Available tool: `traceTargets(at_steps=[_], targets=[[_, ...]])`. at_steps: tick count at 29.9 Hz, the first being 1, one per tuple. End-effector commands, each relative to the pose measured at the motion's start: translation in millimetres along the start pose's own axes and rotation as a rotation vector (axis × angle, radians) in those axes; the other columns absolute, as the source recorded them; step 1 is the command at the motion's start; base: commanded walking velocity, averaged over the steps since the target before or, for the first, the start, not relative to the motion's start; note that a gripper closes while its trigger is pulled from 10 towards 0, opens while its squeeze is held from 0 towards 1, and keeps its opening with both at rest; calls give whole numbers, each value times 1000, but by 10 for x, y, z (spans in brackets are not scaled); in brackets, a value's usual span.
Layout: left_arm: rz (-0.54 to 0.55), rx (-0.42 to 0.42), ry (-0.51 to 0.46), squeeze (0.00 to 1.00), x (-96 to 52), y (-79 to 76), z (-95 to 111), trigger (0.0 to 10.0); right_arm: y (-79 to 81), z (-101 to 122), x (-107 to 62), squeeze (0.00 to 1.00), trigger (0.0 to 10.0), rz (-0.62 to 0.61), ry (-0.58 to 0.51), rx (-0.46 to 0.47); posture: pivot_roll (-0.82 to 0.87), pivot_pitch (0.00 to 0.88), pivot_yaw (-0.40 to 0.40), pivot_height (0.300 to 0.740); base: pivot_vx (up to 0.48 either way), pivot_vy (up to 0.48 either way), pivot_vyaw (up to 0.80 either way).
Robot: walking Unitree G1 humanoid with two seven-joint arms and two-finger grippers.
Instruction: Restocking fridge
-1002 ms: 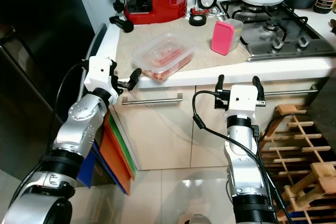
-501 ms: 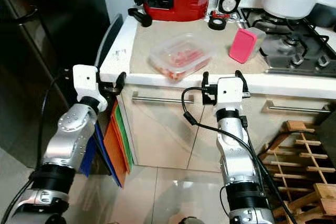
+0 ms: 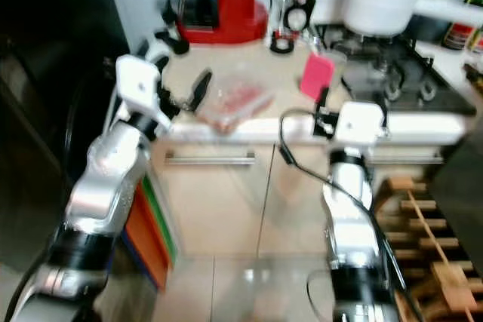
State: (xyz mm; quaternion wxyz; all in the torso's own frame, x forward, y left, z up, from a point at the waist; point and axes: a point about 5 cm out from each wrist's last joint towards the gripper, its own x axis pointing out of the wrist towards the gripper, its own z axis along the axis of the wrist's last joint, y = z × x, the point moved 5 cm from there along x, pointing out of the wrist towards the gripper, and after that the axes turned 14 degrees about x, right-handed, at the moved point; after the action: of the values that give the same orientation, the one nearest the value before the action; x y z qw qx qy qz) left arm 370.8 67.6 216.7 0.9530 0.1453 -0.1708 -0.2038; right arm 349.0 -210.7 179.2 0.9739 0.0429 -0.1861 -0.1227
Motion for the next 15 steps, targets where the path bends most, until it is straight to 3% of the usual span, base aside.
traceTargets(at_steps=[1, 3, 8, 11, 15], targets=[[35, 2, 16, 0, -37, 143, -19, 10000, 192, 85, 23, 0, 10000, 50, -31, 23, -20, 0, 13, 740, 461, 0, 0], [54, -19, 23, 0, -29, 183, -5, 10000, 232, 110, 23, 0, 10000, 66, -39, 22, -21, 0, 11, 740, 398, 0, 0], [125, -21, -30, 0, 13, 430, 254, 10000, 328, 272, 6, 0, 10000, 97, -97, 19, -12, 0, 8, 740, 0, 0, 0], [126, -46, -52, 0, 33, 535, 390, 10000, 355, 327, -21, 0, 10000, 106, -115, 18, -9, 0, 9, 740, 0, 0, 0], [104, -85, -18, 0, 67, 657, 414, 10000, 398, 370, -45, 0, 10000, 114, -121, 33, -7, 0, 14, 740, 0, 0, 0]])
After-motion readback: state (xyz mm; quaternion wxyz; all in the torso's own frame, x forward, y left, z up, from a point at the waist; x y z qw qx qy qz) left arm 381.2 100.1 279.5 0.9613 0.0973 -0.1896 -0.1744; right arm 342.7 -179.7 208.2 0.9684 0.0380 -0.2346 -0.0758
